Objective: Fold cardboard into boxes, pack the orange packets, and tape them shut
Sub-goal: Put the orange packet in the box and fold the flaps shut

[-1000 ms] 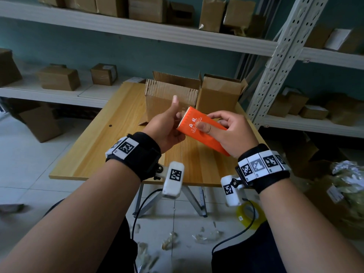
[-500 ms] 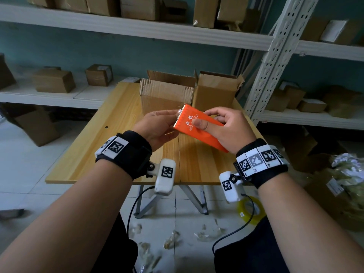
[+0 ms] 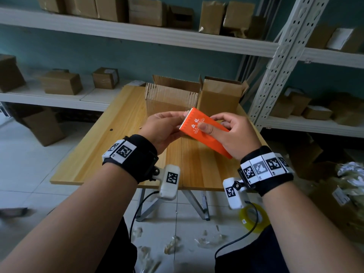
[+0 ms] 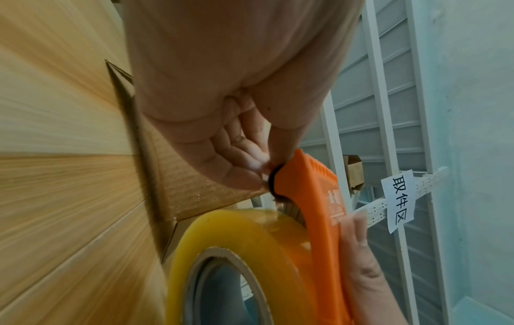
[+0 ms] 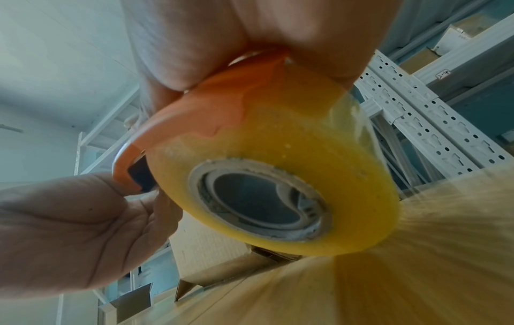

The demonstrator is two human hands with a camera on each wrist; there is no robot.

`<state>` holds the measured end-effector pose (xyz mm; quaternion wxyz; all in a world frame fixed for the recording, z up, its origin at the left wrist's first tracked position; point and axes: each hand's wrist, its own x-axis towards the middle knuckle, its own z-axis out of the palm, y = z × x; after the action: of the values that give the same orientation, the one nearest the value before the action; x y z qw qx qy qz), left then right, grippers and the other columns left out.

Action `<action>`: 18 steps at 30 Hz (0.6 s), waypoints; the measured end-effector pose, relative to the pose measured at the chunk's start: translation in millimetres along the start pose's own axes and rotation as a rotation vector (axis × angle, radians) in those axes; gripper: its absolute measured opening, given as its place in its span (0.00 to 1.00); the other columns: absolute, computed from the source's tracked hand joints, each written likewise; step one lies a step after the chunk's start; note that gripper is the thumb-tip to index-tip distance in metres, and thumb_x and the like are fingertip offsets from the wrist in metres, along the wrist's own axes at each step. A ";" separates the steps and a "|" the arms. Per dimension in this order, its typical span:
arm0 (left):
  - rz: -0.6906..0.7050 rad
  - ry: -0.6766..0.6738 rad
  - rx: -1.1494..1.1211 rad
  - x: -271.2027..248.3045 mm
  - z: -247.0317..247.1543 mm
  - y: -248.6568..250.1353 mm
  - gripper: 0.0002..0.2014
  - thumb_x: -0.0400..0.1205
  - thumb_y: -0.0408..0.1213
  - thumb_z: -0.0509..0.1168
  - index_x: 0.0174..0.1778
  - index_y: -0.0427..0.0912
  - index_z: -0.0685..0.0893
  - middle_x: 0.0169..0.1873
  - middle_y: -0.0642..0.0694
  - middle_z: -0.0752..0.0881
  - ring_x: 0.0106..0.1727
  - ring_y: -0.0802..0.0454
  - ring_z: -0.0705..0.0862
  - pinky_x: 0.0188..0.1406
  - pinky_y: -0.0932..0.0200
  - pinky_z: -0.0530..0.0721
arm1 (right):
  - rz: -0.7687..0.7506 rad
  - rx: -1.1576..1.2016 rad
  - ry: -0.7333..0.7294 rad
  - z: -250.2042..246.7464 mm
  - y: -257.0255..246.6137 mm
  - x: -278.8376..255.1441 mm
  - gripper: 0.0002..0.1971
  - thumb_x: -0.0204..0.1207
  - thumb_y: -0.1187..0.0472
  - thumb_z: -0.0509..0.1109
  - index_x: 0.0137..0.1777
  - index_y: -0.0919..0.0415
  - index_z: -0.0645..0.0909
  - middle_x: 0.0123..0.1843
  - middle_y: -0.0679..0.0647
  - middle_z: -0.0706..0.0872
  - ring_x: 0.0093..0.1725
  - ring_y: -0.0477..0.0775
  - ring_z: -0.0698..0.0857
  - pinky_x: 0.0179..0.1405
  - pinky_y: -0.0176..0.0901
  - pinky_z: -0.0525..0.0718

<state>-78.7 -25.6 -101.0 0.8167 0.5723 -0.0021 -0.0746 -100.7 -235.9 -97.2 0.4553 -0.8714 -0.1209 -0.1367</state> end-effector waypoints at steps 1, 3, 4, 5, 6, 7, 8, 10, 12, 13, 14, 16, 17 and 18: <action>-0.007 0.002 -0.010 -0.8 0.4 0.3 0.10 0.86 0.34 0.72 0.61 0.34 0.90 0.44 0.39 0.96 0.42 0.49 0.95 0.40 0.59 0.93 | 0.005 -0.001 -0.001 0.1 0.2 0.3 0.25 0.71 0.30 0.77 0.62 0.42 0.83 0.53 0.39 0.91 0.49 0.38 0.91 0.37 0.27 0.87; -0.015 -0.001 -0.012 -1.6 -0.3 0.9 0.10 0.86 0.34 0.72 0.61 0.34 0.90 0.42 0.40 0.95 0.40 0.51 0.95 0.39 0.60 0.93 | 0.008 -0.003 -0.005 -0.2 0.5 0.4 0.25 0.71 0.30 0.77 0.62 0.42 0.83 0.53 0.39 0.91 0.50 0.39 0.91 0.40 0.30 0.88; -0.011 -0.012 -0.003 -2.0 -1.0 1.3 0.09 0.87 0.34 0.71 0.59 0.34 0.90 0.42 0.41 0.95 0.40 0.51 0.95 0.39 0.60 0.93 | 0.008 -0.004 -0.007 -0.4 0.2 0.1 0.25 0.71 0.30 0.77 0.62 0.42 0.83 0.52 0.38 0.91 0.50 0.38 0.91 0.41 0.31 0.88; -0.003 -0.024 0.005 -2.3 -1.7 1.6 0.07 0.87 0.34 0.71 0.56 0.34 0.91 0.41 0.41 0.95 0.40 0.51 0.95 0.39 0.60 0.93 | 0.006 -0.006 -0.008 -0.5 -0.1 -0.1 0.26 0.70 0.30 0.77 0.62 0.42 0.84 0.52 0.38 0.91 0.50 0.38 0.91 0.42 0.31 0.89; 0.007 -0.033 0.010 -2.7 -1.7 1.6 0.06 0.87 0.33 0.71 0.53 0.34 0.90 0.41 0.41 0.95 0.40 0.50 0.95 0.39 0.60 0.93 | 0.004 -0.008 -0.009 -0.5 -0.2 -0.3 0.26 0.70 0.30 0.77 0.63 0.43 0.84 0.52 0.38 0.91 0.50 0.38 0.91 0.42 0.32 0.89; 0.016 -0.030 0.014 -2.8 -1.3 1.8 0.06 0.87 0.33 0.70 0.51 0.34 0.90 0.41 0.41 0.95 0.40 0.50 0.95 0.39 0.60 0.93 | 0.004 -0.009 -0.008 -0.4 -0.3 -0.2 0.27 0.70 0.30 0.77 0.63 0.44 0.84 0.53 0.38 0.91 0.50 0.38 0.91 0.43 0.33 0.90; 0.027 -0.016 0.019 -2.8 -0.6 1.2 0.06 0.88 0.32 0.70 0.50 0.35 0.90 0.40 0.40 0.94 0.40 0.50 0.94 0.38 0.59 0.92 | 0.007 -0.009 -0.005 -0.1 -0.3 -0.2 0.28 0.70 0.30 0.77 0.64 0.45 0.84 0.53 0.40 0.91 0.50 0.39 0.91 0.44 0.35 0.90; 0.067 0.018 0.034 -2.2 1.2 -0.8 0.06 0.88 0.32 0.70 0.49 0.35 0.90 0.40 0.40 0.94 0.38 0.50 0.94 0.35 0.60 0.92 | 0.018 0.001 0.004 0.1 0.2 0.2 0.30 0.69 0.30 0.78 0.65 0.47 0.85 0.52 0.42 0.92 0.49 0.41 0.92 0.45 0.38 0.91; 0.107 0.043 0.055 -0.9 2.0 -3.2 0.06 0.89 0.31 0.70 0.49 0.35 0.90 0.40 0.40 0.93 0.37 0.51 0.94 0.35 0.60 0.92 | 0.029 0.004 0.011 0.2 0.0 0.3 0.30 0.69 0.30 0.79 0.64 0.47 0.86 0.48 0.41 0.93 0.47 0.40 0.93 0.44 0.38 0.91; 0.119 0.051 0.068 -0.6 1.7 -4.2 0.06 0.89 0.31 0.69 0.48 0.36 0.90 0.39 0.41 0.93 0.37 0.52 0.93 0.36 0.60 0.92 | 0.029 -0.001 0.010 0.4 0.2 0.2 0.29 0.69 0.30 0.79 0.64 0.47 0.86 0.47 0.40 0.93 0.46 0.39 0.93 0.44 0.39 0.91; 0.125 0.057 0.083 -0.4 0.9 -4.9 0.06 0.89 0.31 0.69 0.47 0.36 0.90 0.39 0.41 0.93 0.37 0.52 0.93 0.36 0.60 0.92 | 0.026 -0.003 0.005 0.6 0.1 0.0 0.29 0.69 0.31 0.80 0.64 0.47 0.86 0.47 0.40 0.93 0.46 0.40 0.93 0.45 0.39 0.91; 0.133 0.065 0.110 -0.4 -1.0 -5.3 0.06 0.89 0.31 0.70 0.47 0.36 0.90 0.40 0.41 0.93 0.38 0.52 0.93 0.38 0.61 0.92 | 0.016 -0.001 -0.008 1.0 0.2 -0.6 0.29 0.68 0.31 0.80 0.64 0.47 0.87 0.49 0.41 0.93 0.48 0.41 0.93 0.47 0.41 0.92; 0.136 0.068 0.116 -0.5 -1.6 -5.2 0.06 0.88 0.31 0.70 0.47 0.36 0.90 0.40 0.41 0.93 0.38 0.51 0.93 0.39 0.60 0.92 | 0.009 -0.001 -0.014 1.1 0.6 -0.8 0.29 0.68 0.31 0.80 0.64 0.47 0.87 0.51 0.41 0.93 0.49 0.41 0.93 0.48 0.42 0.93; 0.138 0.070 0.118 -0.6 -2.0 -5.2 0.05 0.88 0.32 0.71 0.47 0.36 0.90 0.40 0.40 0.93 0.39 0.51 0.93 0.40 0.60 0.93 | 0.002 -0.002 -0.017 1.1 0.9 -1.0 0.31 0.67 0.31 0.80 0.66 0.46 0.87 0.52 0.42 0.93 0.50 0.42 0.93 0.48 0.42 0.93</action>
<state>-79.8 -25.4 -106.5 0.7841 0.6203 -0.0172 0.0020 -101.2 -235.6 -98.8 0.4537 -0.8731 -0.1237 -0.1286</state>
